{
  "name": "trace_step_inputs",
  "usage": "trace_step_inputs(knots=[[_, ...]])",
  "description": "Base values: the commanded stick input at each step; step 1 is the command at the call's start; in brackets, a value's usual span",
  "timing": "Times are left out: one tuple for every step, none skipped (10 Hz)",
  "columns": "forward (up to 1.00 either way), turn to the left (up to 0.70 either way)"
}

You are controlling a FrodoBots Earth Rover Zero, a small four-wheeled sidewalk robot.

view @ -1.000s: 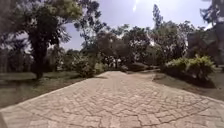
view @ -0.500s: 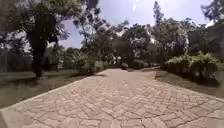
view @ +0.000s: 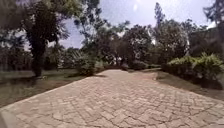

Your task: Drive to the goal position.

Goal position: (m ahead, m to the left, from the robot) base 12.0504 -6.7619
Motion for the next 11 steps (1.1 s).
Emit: trace_step_inputs(knots=[[0.3, 0.0], [0.3, 0.0], [0.3, 0.0], [0.3, 0.0], [0.3, 0.0], [0.3, 0.0], [0.3, 0.0], [0.3, 0.0], [0.3, 0.0], [0.3, 0.0], [0.3, -0.6]])
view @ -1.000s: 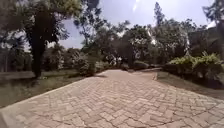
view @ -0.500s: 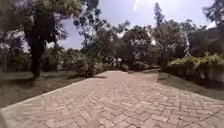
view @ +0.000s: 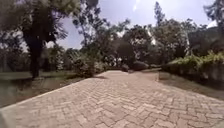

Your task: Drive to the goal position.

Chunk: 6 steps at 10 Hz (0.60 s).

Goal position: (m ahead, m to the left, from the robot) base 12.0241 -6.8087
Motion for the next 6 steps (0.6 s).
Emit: trace_step_inputs(knots=[[0.3, -0.6], [0.3, -0.6], [0.3, -0.6], [0.3, -0.6], [0.3, -0.6], [0.3, -0.6]])
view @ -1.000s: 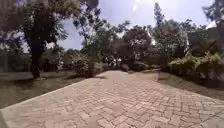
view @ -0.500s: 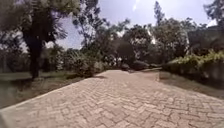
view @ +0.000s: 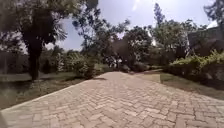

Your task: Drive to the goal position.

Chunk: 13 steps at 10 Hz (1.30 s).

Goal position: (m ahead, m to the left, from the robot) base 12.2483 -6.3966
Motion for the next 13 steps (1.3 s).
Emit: trace_step_inputs(knots=[[0.3, -0.6], [0.3, -0.6], [0.3, -0.54], [0.3, -0.47], [0.3, -0.41], [0.3, -0.34], [0.3, -0.28], [0.3, -0.21], [0.3, -0.15], [0.3, -0.08], [0.3, -0.02], [0.3, 0.0], [0.3, 0.0]])
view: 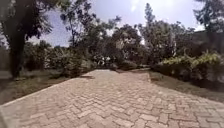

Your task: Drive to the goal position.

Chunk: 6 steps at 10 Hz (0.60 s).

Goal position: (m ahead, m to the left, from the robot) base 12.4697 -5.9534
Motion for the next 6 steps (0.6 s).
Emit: trace_step_inputs(knots=[[0.3, 0.0], [0.3, -0.57], [0.3, -0.6], [0.3, -0.6], [0.3, -0.6], [0.3, -0.6]])
